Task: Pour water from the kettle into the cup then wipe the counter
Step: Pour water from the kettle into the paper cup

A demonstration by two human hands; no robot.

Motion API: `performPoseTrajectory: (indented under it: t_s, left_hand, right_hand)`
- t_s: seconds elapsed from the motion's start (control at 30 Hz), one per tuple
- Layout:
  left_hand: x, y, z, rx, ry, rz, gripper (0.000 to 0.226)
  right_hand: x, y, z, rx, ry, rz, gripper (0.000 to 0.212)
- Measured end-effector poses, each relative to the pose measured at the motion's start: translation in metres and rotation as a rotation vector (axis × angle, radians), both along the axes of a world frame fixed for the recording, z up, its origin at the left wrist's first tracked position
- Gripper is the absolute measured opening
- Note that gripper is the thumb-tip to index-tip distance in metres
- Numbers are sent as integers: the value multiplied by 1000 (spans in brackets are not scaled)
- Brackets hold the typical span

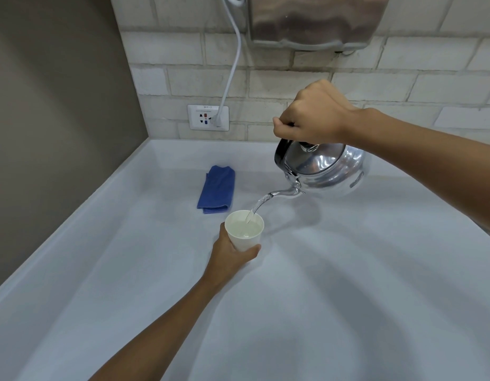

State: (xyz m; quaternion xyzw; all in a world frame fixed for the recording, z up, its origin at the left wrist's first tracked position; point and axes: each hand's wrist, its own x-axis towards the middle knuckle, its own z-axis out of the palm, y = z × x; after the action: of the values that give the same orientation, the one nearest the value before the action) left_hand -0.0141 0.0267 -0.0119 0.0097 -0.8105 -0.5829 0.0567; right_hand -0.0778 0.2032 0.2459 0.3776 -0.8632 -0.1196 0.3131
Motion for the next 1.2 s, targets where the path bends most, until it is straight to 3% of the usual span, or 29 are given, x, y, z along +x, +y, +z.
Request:
performPoseTrajectory:
  t_s: [0.23,0.5,0.87,1.2]
  left_hand:
    - [2,0,1,20,7,-14,74]
    - [3,0,2,50,-2,-12,74]
    - [3,-1,5,53,-14,-24,74]
    - [3,-1,4,64,-15,-16,63]
  right_hand:
    - [-4,7,-12,-57,2,-11,47]
    - [-11,22,-41,-264,-45,-39,49]
    - [-70,39,-69,-724,-202,-338,52]
    - [-128,33,-95,-872,-297,-536,47]
